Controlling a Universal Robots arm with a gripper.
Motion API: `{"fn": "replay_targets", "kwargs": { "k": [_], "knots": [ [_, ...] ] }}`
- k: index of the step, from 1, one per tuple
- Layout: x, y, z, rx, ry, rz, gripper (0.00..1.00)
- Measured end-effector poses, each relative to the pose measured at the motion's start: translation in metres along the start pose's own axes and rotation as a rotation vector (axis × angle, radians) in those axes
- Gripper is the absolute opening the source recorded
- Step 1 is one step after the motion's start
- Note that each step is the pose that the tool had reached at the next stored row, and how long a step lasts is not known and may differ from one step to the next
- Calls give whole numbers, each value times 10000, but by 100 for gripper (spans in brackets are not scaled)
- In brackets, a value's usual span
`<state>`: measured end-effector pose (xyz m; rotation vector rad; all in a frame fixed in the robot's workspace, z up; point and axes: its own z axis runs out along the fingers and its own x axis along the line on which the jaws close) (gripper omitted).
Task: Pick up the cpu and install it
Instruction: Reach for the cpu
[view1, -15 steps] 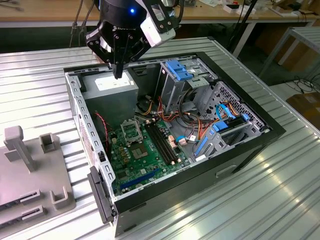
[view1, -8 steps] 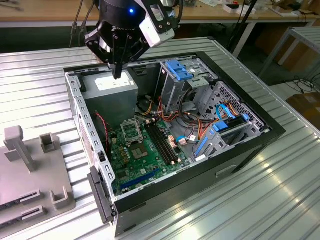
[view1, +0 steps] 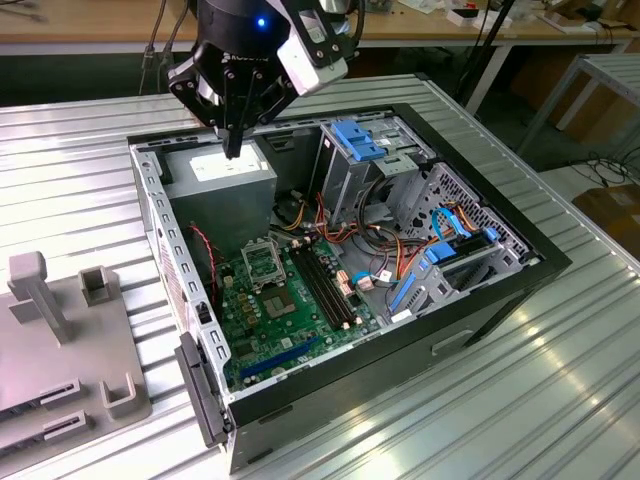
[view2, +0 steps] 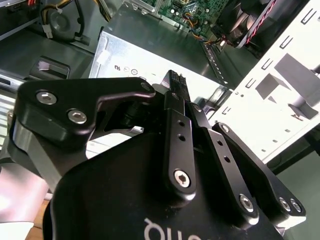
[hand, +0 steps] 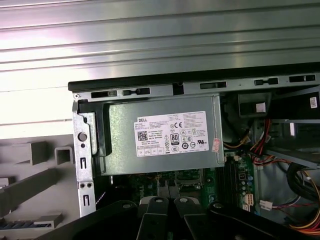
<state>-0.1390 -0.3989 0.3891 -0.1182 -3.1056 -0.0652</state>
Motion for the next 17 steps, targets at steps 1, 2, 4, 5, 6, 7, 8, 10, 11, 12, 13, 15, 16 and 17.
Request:
{"fn": "replay_targets", "kwargs": {
  "k": [1, 2, 4, 5, 6, 7, 8, 10, 11, 12, 13, 15, 16, 17],
  "knots": [
    [2, 0, 0, 1, 7, 1, 11],
    [3, 0, 1, 1, 13, 0, 11],
    [6, 0, 2, 3, 28, 1, 11],
    [7, -1, 3, 3, 35, 1, 11],
    [9, -1, 3, 3, 41, 1, 11],
    [10, -1, 4, 4, 48, 2, 11],
    [12, -1, 4, 4, 55, 2, 11],
    [16, -1, 5, 5, 67, 3, 11],
    [18, -1, 5, 6, 74, 4, 11],
    [19, -2, 6, 6, 80, 4, 11],
    [21, -2, 7, 7, 89, 3, 11],
    [23, -2, 8, 8, 107, 5, 11],
    [26, -2, 8, 9, 119, 5, 11],
    [30, -3, 9, 10, 130, 7, 11]
  ]
}}
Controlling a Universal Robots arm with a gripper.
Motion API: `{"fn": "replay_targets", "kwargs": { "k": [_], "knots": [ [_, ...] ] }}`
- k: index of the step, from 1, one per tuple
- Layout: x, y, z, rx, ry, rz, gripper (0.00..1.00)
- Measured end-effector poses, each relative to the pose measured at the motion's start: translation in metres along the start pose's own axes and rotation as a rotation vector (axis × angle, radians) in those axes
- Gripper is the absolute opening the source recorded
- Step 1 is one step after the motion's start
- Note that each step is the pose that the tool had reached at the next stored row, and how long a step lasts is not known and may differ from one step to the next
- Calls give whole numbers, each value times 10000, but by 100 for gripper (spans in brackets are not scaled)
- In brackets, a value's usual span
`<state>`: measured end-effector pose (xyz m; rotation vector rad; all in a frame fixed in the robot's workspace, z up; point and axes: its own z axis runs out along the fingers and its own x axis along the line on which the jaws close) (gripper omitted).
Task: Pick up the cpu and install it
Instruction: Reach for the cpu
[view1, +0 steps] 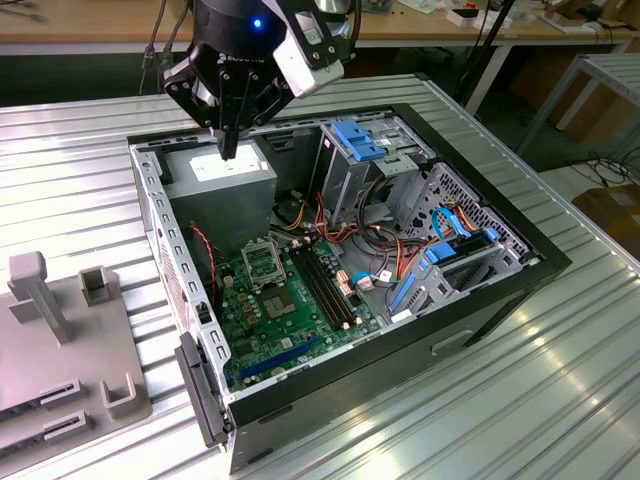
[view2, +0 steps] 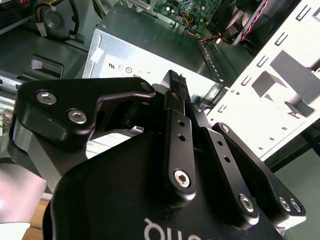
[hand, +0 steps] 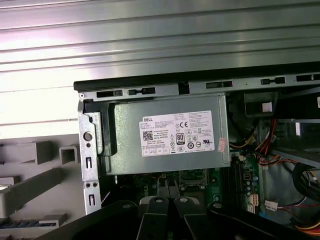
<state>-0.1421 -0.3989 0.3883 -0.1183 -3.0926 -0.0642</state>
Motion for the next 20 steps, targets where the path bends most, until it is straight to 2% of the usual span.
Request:
{"fn": "replay_targets", "kwargs": {
  "k": [6, 9, 10, 20],
  "knots": [
    [30, -2, 6, 0, 38, 0, 11],
    [74, -6, 7, 2, 42, 1, 11],
    [128, -10, 10, 3, 42, 2, 11],
    [473, -37, 28, 1, 25, 1, 11]
  ]
}}
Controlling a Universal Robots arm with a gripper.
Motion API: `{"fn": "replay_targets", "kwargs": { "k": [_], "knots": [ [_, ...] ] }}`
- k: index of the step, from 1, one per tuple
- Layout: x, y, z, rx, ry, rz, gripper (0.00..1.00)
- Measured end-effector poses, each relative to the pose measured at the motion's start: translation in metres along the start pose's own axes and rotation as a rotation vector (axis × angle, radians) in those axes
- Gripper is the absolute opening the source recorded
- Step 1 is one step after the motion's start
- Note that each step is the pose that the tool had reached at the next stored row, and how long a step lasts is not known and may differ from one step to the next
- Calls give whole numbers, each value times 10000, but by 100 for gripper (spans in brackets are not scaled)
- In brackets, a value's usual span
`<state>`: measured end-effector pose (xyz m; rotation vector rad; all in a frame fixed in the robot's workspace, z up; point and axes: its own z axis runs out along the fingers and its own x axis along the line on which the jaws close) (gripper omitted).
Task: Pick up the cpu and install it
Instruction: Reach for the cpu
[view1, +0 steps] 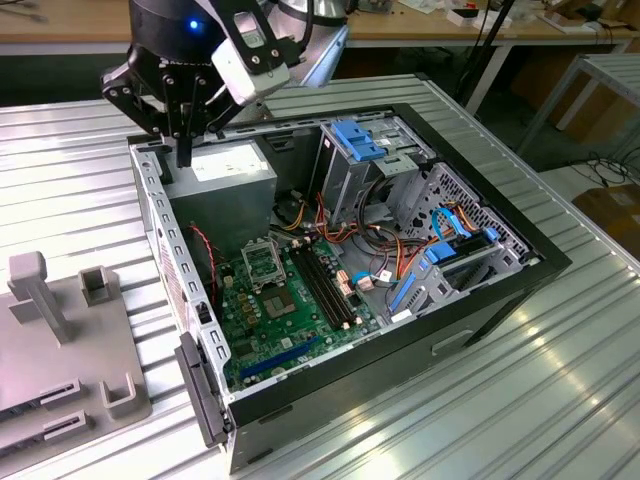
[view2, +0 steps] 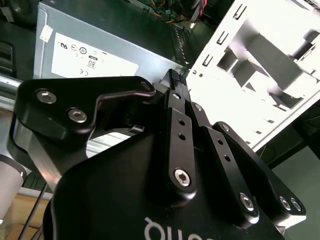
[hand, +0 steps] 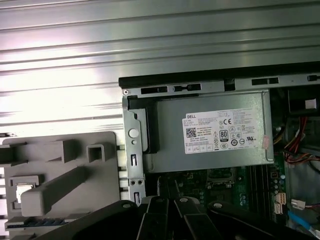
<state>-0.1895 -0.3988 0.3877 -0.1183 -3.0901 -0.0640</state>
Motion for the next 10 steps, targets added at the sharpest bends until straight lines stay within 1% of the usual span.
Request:
{"fn": "replay_targets", "kwargs": {
  "k": [1, 10],
  "knots": [
    [9, -1, 1, -1, -1, -1, 11],
    [22, -2, 2, 0, 0, 0, 11]
  ]
}}
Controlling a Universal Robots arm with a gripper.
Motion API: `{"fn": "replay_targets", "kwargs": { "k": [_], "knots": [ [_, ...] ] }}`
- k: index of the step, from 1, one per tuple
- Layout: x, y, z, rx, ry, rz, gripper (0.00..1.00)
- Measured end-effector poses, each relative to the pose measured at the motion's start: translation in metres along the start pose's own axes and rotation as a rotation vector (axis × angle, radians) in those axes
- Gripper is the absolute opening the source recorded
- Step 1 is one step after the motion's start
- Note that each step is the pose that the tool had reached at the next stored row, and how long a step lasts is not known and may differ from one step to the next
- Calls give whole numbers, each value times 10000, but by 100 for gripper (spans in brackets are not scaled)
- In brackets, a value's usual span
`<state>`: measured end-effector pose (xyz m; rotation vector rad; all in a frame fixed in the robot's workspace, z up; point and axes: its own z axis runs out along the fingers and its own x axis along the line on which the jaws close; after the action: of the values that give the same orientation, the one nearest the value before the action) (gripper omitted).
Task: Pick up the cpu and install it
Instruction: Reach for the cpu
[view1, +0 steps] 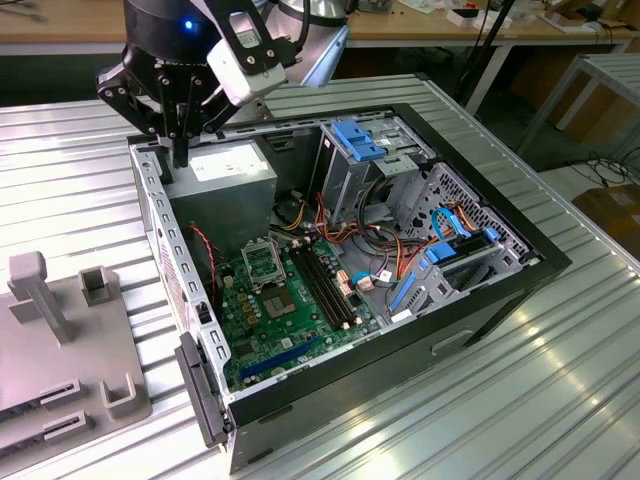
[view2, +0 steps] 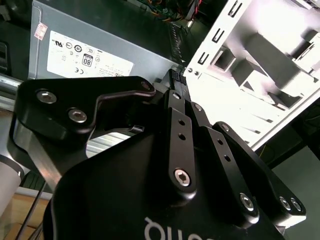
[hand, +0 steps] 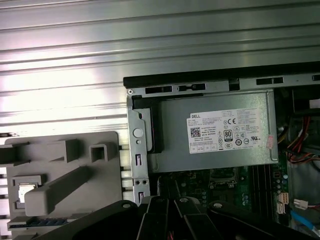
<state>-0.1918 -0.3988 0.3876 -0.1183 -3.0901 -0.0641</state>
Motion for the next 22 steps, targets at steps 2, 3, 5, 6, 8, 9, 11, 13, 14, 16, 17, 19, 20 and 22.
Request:
{"fn": "replay_targets", "kwargs": {
  "k": [2, 3, 5, 6, 8, 9, 11, 13, 14, 16, 17, 19, 20, 22],
  "knots": [
    [3, 0, 0, 1, 0, -3, 11],
    [7, -1, 0, 0, 0, -2, 11],
    [15, -1, 1, 0, 0, -1, 11],
    [27, -3, 1, 1, 1, -1, 11],
    [52, -4, 3, 1, 0, -2, 11],
    [65, -5, 4, 1, 0, -2, 11],
    [85, -7, 5, 0, 0, -1, 11],
    [103, -8, 6, 0, 0, -2, 11],
    [111, -9, 6, 0, 0, -1, 11],
    [129, -10, 7, 0, 0, -2, 11],
    [139, -11, 8, 0, 0, -1, 11],
    [157, -12, 9, 1, 0, -2, 11],
    [163, -13, 9, 0, 0, -2, 11],
    [177, -14, 10, 0, 0, -2, 11]
  ]
}}
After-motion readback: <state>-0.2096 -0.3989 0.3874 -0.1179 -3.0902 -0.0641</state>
